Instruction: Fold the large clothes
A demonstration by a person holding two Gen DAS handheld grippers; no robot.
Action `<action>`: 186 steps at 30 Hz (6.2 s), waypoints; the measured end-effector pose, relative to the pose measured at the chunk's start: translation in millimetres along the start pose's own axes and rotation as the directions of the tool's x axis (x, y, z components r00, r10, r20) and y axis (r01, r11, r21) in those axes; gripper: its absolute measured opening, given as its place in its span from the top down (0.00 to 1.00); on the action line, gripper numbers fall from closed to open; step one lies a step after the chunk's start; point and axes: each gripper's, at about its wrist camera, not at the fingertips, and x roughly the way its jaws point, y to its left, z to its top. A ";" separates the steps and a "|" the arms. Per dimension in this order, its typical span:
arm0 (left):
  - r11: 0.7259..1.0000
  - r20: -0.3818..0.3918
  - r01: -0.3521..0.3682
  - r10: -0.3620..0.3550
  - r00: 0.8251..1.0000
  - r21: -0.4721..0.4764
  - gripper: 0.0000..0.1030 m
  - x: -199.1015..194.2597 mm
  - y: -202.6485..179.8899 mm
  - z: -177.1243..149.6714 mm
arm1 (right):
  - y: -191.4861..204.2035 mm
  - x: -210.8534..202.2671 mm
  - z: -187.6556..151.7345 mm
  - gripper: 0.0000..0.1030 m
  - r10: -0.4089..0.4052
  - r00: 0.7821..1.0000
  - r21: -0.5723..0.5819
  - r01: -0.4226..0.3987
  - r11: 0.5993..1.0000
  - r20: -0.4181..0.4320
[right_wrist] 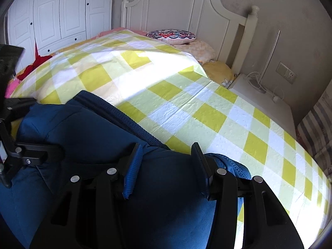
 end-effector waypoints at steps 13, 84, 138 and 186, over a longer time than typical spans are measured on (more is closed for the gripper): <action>0.987 0.195 -0.156 0.148 0.970 0.029 0.02 -93.2 -28.3 -108.8 | 37.4 -92.8 -56.1 0.45 0.030 0.995 0.006 -0.031 1.000 0.093; 0.959 0.014 -0.240 0.245 0.970 -0.149 0.02 -23.2 -21.7 -26.3 | -46.4 0.7 20.7 0.42 -0.021 0.998 0.169 0.030 0.985 -0.060; 0.873 0.185 0.462 -0.433 0.882 -0.158 0.50 -7.9 -81.3 7.7 | -94.8 -139.5 -100.2 0.41 0.097 0.942 0.279 -0.192 0.941 0.321; 0.973 0.486 -0.229 0.193 0.852 0.015 0.02 -144.9 -249.4 -71.9 | -27.6 -259.1 -180.5 0.06 -0.425 0.875 0.403 0.312 0.860 0.231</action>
